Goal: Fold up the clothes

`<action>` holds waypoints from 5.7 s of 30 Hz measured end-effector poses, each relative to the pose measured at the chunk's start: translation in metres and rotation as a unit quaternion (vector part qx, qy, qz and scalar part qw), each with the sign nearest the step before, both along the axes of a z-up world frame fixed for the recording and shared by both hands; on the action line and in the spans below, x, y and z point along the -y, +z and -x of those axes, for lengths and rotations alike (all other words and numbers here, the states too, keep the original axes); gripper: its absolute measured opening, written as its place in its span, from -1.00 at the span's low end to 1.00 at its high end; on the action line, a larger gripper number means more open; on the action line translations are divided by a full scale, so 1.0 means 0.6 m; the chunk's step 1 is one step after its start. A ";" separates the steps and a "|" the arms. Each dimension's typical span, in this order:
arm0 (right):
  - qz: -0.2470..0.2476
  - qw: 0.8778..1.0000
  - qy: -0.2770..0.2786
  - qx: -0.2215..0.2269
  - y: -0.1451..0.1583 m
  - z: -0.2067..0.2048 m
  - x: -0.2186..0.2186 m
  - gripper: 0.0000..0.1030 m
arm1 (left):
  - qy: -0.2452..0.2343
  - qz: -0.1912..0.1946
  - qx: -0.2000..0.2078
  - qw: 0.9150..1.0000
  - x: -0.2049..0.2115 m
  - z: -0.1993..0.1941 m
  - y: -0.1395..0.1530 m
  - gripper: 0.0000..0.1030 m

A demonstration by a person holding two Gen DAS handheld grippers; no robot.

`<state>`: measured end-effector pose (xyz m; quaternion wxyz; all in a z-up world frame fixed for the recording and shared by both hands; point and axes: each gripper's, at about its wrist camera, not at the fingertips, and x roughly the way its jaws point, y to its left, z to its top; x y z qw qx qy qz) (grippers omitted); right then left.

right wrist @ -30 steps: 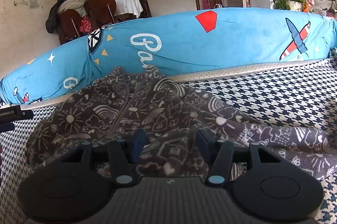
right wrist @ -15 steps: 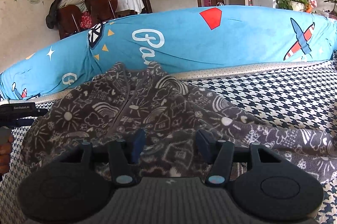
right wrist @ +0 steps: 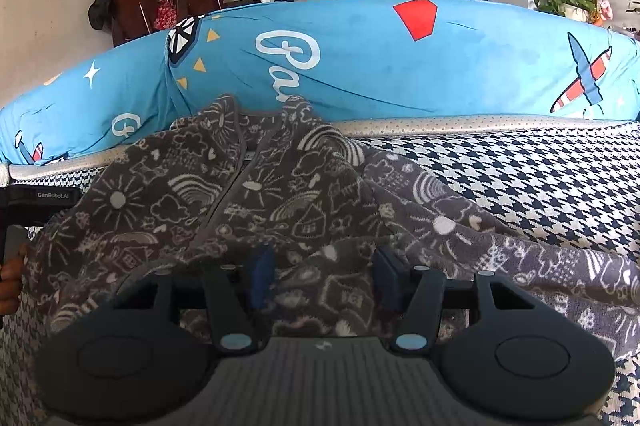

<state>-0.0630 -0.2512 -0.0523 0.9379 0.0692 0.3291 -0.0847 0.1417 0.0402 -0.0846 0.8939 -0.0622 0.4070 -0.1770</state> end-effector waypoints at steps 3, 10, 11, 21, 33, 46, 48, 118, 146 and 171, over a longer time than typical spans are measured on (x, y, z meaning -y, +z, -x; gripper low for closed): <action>0.005 1.000 0.001 -0.001 -0.002 -0.004 -0.002 0.06 | -0.001 -0.010 0.023 1.000 0.011 0.017 0.012 -0.61; 0.007 1.000 -0.001 0.001 -0.002 -0.005 -0.002 0.06 | 0.058 -0.039 0.131 0.989 0.014 0.070 0.081 -0.72; 0.006 1.000 -0.001 0.001 -0.002 -0.005 -0.002 0.06 | 0.076 -0.052 0.148 0.985 0.011 0.077 0.093 -0.72; 0.004 1.000 -0.004 0.003 -0.003 -0.006 -0.002 0.06 | 0.240 -0.050 0.132 0.960 -0.110 0.068 0.118 -0.63; 0.011 1.000 -0.006 -0.001 -0.009 -0.007 -0.010 0.07 | 0.252 -0.042 0.120 0.959 -0.151 0.090 0.118 -0.35; 0.015 1.000 -0.003 -0.005 -0.010 -0.006 -0.012 0.08 | 0.153 -0.071 0.128 0.977 -0.071 0.072 0.071 0.60; 0.015 1.000 -0.002 -0.005 -0.010 -0.007 -0.011 0.08 | 0.156 -0.080 0.122 0.977 -0.066 0.065 0.065 0.66; 0.008 1.000 0.014 -0.013 -0.009 -0.005 0.013 0.09 | 0.272 -0.080 0.119 0.951 -0.111 0.322 0.100 0.40; -0.076 0.993 -0.083 0.038 0.006 -0.064 0.181 0.08 | 0.132 -0.046 0.089 0.986 0.030 0.299 0.061 0.71; -0.013 1.000 -0.014 -0.004 -0.061 -0.179 0.182 -0.39 | 0.112 -0.037 0.046 0.992 0.055 0.281 0.035 0.74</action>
